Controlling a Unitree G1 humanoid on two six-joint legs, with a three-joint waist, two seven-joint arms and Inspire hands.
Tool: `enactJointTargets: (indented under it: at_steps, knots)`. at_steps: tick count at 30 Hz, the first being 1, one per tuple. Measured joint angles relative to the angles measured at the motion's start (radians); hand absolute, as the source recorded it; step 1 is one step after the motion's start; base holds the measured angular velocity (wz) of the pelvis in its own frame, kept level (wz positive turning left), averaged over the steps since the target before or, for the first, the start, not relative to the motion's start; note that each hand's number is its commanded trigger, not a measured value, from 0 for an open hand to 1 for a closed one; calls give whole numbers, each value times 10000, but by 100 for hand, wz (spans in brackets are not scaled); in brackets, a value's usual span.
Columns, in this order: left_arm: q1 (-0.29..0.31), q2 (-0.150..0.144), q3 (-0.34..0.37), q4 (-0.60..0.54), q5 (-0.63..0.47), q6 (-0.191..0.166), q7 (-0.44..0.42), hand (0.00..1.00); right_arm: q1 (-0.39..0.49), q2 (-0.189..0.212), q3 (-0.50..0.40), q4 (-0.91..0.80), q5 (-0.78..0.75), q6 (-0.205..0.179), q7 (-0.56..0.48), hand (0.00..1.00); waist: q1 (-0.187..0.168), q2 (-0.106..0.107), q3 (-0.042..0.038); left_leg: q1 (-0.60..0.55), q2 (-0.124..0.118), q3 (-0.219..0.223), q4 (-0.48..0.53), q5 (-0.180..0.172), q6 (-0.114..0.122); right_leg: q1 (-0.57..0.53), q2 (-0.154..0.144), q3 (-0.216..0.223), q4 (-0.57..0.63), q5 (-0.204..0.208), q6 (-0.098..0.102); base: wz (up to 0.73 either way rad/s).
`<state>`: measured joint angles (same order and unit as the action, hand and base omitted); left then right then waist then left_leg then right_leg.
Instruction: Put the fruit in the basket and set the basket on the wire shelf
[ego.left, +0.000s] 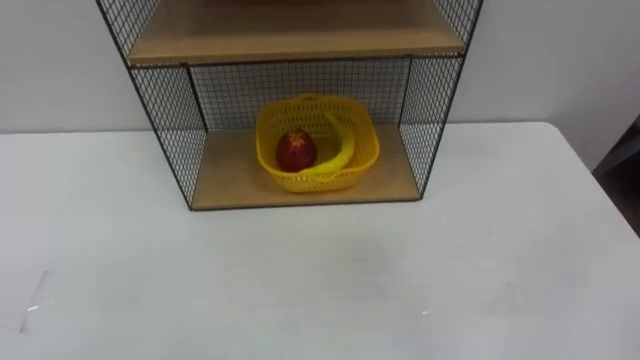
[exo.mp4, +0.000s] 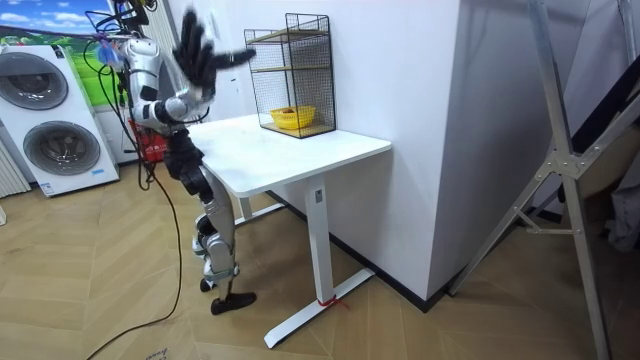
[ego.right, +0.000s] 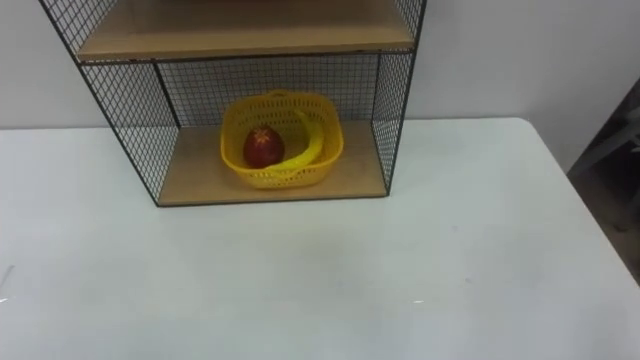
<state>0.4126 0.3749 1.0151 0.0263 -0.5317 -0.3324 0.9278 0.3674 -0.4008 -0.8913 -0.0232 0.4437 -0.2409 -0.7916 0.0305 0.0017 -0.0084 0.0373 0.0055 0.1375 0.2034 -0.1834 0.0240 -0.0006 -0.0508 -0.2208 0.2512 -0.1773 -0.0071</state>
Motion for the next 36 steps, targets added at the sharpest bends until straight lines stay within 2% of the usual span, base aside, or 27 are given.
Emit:
enactJointTargets:
  at_steps: [2, 5, 8, 10, 11, 14, 15, 18, 20, 21, 23, 24, 25, 26, 27, 29, 32, 35, 36]
  knots:
    - [59, -12, -140, 1408, -686, 361, 55, 0, 298, 3, 47, 983, 772, 308, -119, 0, -13, -5, 1, -9, -3, 6, 22, -11, 3, -44, -23, 52, 152, -88, 18, 0]
    - [167, -79, -612, 2953, -758, 651, 4, 0, 476, 118, 65, 2476, 1177, 516, -120, 0, -21, -7, 2, 1, -14, 7, 26, -13, 3, -54, -69, 60, 230, -132, 28, 0]
    - [227, -336, -962, 4208, -777, 674, -259, 0, 533, 294, 71, 3999, 1665, 606, 20, 0, -84, 2, -4, -81, -17, -17, 29, -14, 4, -113, -85, 30, 230, -135, 22, 1]
    - [228, -389, -1255, 5174, -824, 726, -496, 0, 485, 394, 94, 4944, 1869, 610, 97, 0, -91, 5, -9, -75, -16, -18, 16, -14, 2, -115, -76, 44, 228, -127, 4, 0]
    - [226, -515, -1420, 5666, -870, 802, -735, 0, 462, 427, 146, 5613, 1982, 620, 196, 0, -83, 27, -4, -71, -9, 5, 10, -14, 1, -118, -65, 71, 212, -95, -39, -4]
    - [229, -889, -1804, 6840, -872, 878, -1319, 0, 468, 671, 537, 7111, 2280, 597, 485, 0, -66, 50, -10, -9, 50, 126, 2, -25, -4, -76, -4, 171, 109, -49, -2, -11]
    - [236, -905, -1966, 7132, -871, 886, -1417, 0, 469, 740, 599, 7390, 2353, 597, 557, 0, -68, 55, -7, 23, 56, 124, -4, -29, -5, -27, 4, 164, 82, -47, 5, -6]
    - [284, -1148, -2834, 8070, -843, 933, -1991, 0, 501, 1047, 1298, 8596, 2641, 580, 857, 0, -159, 65, -7, 108, 62, 131, 0, -39, -2, 78, 2, 165, 63, -53, 7, 0]
    - [272, -1329, -3663, 8998, -798, 963, -2626, 0, 341, 1298, 1960, 9367, 2686, 583, 1108, 0, -217, 82, -10, 143, 71, 207, -4, -39, -3, 68, 11, 226, 79, -56, -11, -8]
    - [276, -1403, -3791, 9163, -681, 1014, -2798, 0, 308, 1365, 2108, 9531, 2661, 583, 1190, 0, -235, 85, -9, 160, 77, 232, -7, -40, -3, 76, 17, 242, 74, -46, -9, -10]
    - [257, -1687, -4340, 9831, -71, 1136, -3463, 0, 59, 1511, 2602, 10380, 2429, 588, 1394, 0, -308, 93, -4, 294, 67, 262, -63, -45, 2, 170, 24, 300, 58, -22, 23, -6]
    - [250, -1737, -4508, 9956, 88, 1195, -3645, 0, -3, 1527, 2755, 10589, 2201, 611, 1433, 0, -335, 93, -3, 308, 67, 271, -64, -47, 6, 182, 24, 305, 59, -22, 24, 0]
    - [256, -1793, -4977, 10162, 495, 1307, -3996, 0, -59, 1602, 3217, 10788, 1685, 613, 1593, 0, -379, 93, -2, 318, 66, 271, -62, -47, 7, 192, 22, 302, 61, -22, 23, 0]
    - [283, -1822, -5441, 10298, 842, 1390, -4374, 0, -84, 1661, 3653, 10872, 1289, 613, 1821, 0, -425, 93, -1, 350, 66, 274, -62, -46, 6, 217, 22, 308, 67, -22, 24, 0]
    - [281, -1852, -5587, 10342, 1009, 1424, -4580, 0, -142, 1668, 3856, 10959, 1141, 614, 1965, 0, -438, 95, 0, 373, 67, 289, -62, -47, 7, 237, 23, 317, 66, -23, 25, 0]
    - [192, -1899, -6082, 10397, 1810, 1612, -5208, 0, -349, 1674, 4879, 11109, 486, 721, 2393, 0, -439, 84, 6, 425, 68, 291, -74, -47, 7, 283, 25, 302, 60, -31, 21, 0]
    - [7, -1914, -6820, 10542, 3107, 1846, -5643, 0, -722, 1675, 5978, 11572, -1144, 949, 3040, 0, -487, 67, 14, 480, 63, 258, -72, -44, 4, 357, 24, 282, 53, -41, 16, 2]
    - [-329, -1947, -7493, 10541, 4117, 2150, -5995, 0, -1145, 1710, 6959, 12009, -2261, 1301, 3684, 0, -462, 30, 31, 496, 57, 238, -74, -38, 1, 388, 24, 256, 36, -27, 34, 2]
    - [-398, -1980, -7528, 10544, 4213, 2191, -6069, 0, -1223, 1731, 7107, 12044, -2412, 1351, 3797, 0, -463, 22, 37, 510, 56, 238, -78, -38, 1, 400, 24, 255, 33, -27, 33, 0]
